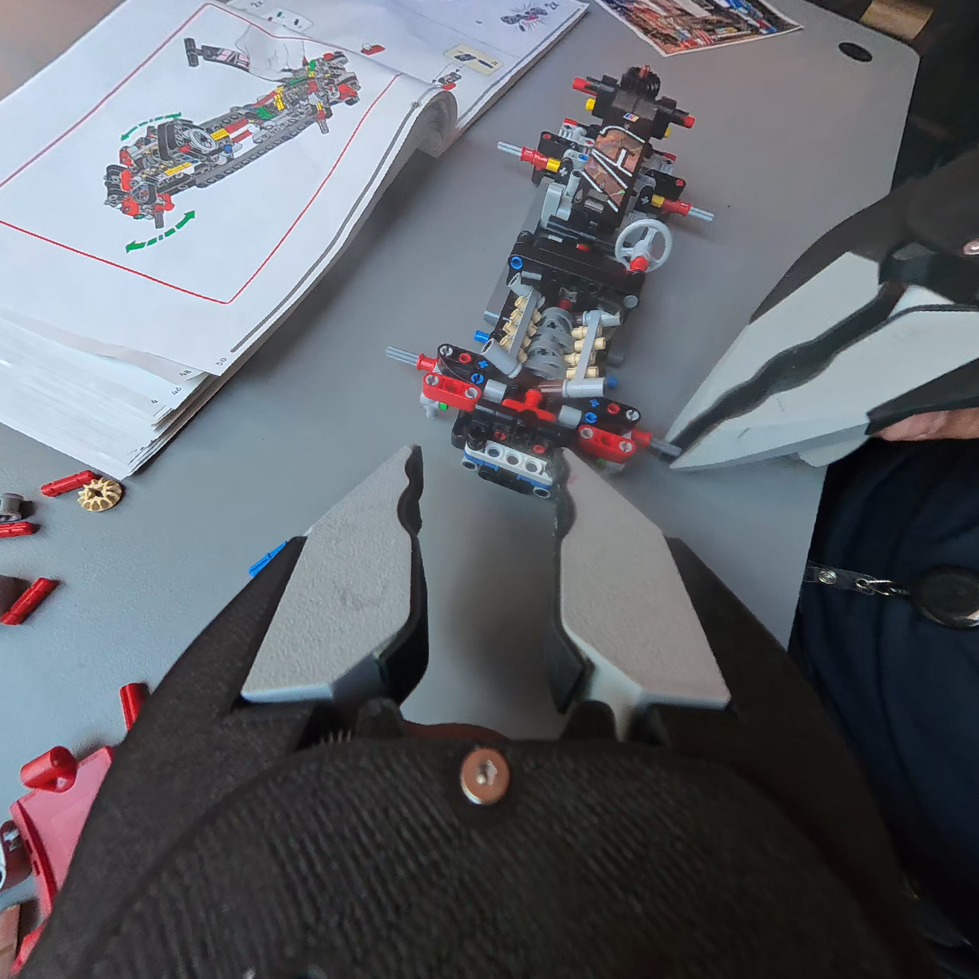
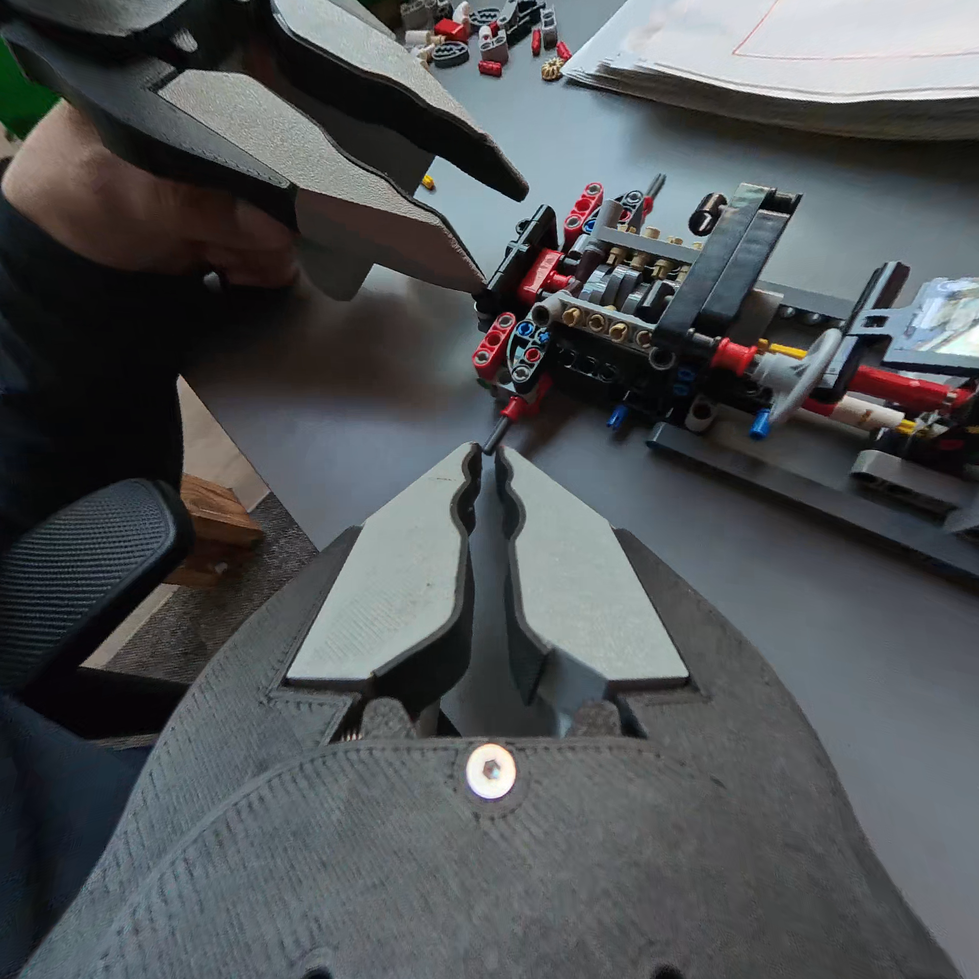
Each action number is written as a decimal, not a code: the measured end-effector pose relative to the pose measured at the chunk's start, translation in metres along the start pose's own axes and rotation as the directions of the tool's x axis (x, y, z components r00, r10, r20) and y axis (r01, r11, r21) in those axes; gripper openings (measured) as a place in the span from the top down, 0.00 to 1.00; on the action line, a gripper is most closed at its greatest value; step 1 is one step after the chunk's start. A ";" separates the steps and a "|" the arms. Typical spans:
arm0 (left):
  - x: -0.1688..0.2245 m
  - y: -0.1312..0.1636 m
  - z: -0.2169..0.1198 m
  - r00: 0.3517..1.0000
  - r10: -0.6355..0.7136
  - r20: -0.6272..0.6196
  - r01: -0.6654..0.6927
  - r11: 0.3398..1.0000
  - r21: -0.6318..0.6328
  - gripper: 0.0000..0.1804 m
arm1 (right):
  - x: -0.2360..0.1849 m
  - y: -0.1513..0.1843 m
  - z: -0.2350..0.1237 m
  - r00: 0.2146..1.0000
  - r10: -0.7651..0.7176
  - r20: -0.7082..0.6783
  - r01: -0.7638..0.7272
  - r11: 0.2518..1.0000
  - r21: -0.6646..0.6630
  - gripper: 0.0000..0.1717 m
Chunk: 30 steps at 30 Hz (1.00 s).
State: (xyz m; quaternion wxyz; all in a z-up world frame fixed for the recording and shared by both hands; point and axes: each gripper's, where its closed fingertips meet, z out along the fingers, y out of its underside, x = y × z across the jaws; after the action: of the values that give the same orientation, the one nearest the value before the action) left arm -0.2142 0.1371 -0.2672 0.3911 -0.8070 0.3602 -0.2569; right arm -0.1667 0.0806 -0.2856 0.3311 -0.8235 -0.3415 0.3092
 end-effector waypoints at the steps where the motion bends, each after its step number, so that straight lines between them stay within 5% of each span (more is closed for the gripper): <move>1: 0.000 0.000 0.000 1.000 -0.002 0.001 0.002 1.000 0.000 0.75 | -0.001 0.000 0.000 0.999 0.039 0.027 -0.039 0.999 0.003 0.99; 11: -0.001 0.000 -0.001 1.000 -0.011 0.000 0.011 1.000 0.002 0.74 | -0.005 -0.005 -0.003 0.861 0.432 0.267 -0.444 0.896 -0.019 0.99; 26: 0.000 0.001 -0.001 1.000 -0.019 -0.004 0.019 1.000 -0.002 0.74 | 0.003 -0.004 -0.001 0.984 0.166 0.056 -0.168 0.985 0.029 0.93; 30: 0.000 0.001 -0.001 1.000 -0.027 -0.007 0.027 1.000 -0.002 0.74 | 0.011 -0.005 -0.007 0.973 0.220 0.066 -0.224 0.974 0.046 0.92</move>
State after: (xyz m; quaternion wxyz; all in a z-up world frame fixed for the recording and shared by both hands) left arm -0.2154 0.1367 -0.2676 0.3854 -0.8113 0.3511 -0.2647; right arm -0.1573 0.0893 -0.2812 0.3057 -0.8378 -0.2488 0.3779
